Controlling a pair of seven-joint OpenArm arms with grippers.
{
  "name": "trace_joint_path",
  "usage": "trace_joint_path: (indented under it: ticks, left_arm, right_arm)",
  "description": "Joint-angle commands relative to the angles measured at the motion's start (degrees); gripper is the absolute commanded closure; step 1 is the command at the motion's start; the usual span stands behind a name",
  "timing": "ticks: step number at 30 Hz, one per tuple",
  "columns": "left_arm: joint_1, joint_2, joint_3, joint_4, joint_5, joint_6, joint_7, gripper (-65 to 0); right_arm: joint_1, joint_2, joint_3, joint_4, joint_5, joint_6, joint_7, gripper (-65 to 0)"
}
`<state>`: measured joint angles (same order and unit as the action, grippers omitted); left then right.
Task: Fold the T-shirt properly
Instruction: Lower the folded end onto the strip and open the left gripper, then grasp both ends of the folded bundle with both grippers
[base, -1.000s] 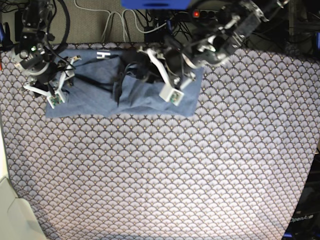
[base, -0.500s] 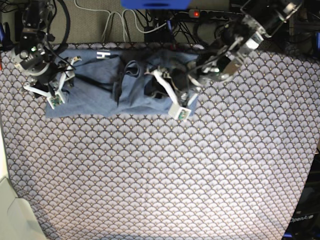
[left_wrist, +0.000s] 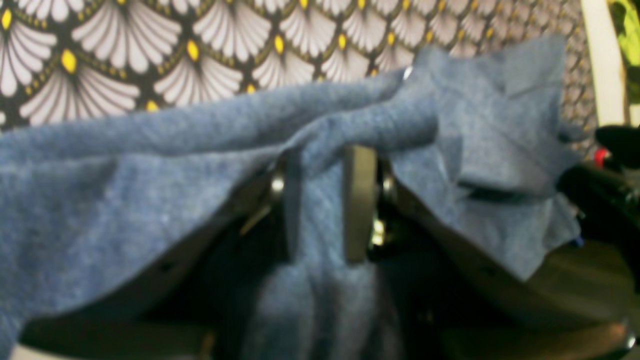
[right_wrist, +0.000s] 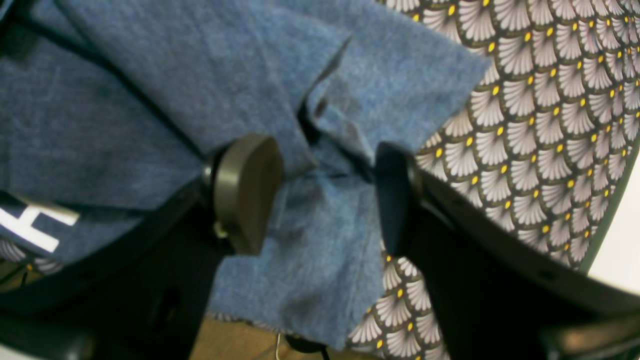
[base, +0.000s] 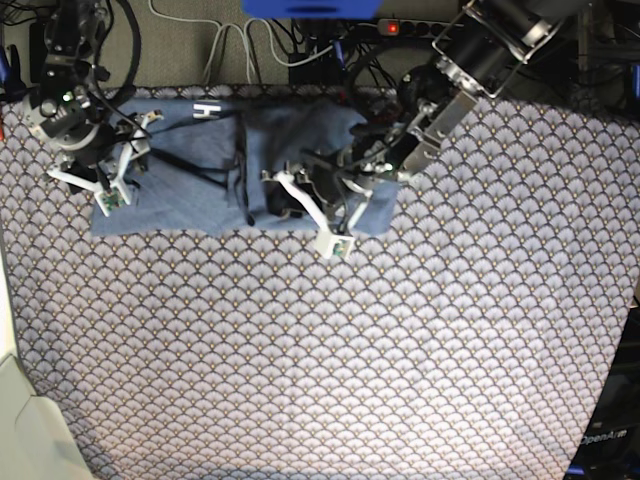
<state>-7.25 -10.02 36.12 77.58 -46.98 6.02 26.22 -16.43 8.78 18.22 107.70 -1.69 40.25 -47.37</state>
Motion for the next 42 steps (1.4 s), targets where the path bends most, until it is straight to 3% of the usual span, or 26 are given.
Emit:
trace_joint_path:
  ticks: [1, 5, 10, 14, 18, 23, 29, 36, 39, 42]
  left_arm:
    - [-1.06, -0.48, -0.21, 1.06, -0.18, -0.26, -2.26, -14.5]
    - [-0.53, -3.39, -0.38, 6.59, -1.41, -0.09, -4.02, -14.5]
    - [1.66, -7.87, -6.71, 13.89, -6.25, 0.0, -3.58, -14.5]
    - [5.44, -11.65, -12.34, 15.12, -7.57, 0.0, -3.58, -14.5]
    - [9.58, -14.55, -13.83, 14.42, -7.57, 0.0, -3.58, -14.5]
    - [11.33, -14.81, -13.83, 13.1, -6.95, 0.0, -3.58, -14.8]
    - [11.07, -14.37, -13.83, 9.14, -7.04, 0.0, -3.58, -14.8]
    - [10.98, -14.81, -13.83, 9.23, -7.22, 0.0, -3.58, -14.8]
    - [10.98, -14.81, -13.83, 9.23, -7.04, 0.0, -3.58, -14.8]
    - [10.98, -14.81, -13.83, 9.14, -6.95, 0.0, -3.58, -14.8]
  right_arm:
    - [0.29, 0.94, 0.2, 0.92, 0.07, -0.25, 1.0, -34.8]
    - [0.29, 0.94, 0.2, 0.92, 0.07, -0.25, 1.0, -34.9]
    - [0.65, 0.85, 0.29, 1.0, 0.07, -0.25, 1.0, -35.0]
    - [0.82, 0.94, 0.29, 1.0, 0.07, -0.25, 1.35, -35.0]
    - [0.91, 0.94, 0.29, 1.35, 0.07, -0.25, 1.35, -35.1]
    - [1.96, 0.85, 0.38, 1.35, 0.33, -0.25, 1.0, -35.1]
    - [5.04, -1.08, 5.21, 1.0, 0.51, -0.25, 0.65, -35.2]
    - [9.88, -1.26, 6.62, -2.69, 0.51, -0.25, -7.97, -35.2]
    - [12.34, -3.28, 10.4, -6.38, 0.51, -0.25, -8.84, -35.2]
    - [13.83, -3.28, 12.42, -10.95, 0.51, -0.25, -8.84, -35.2]
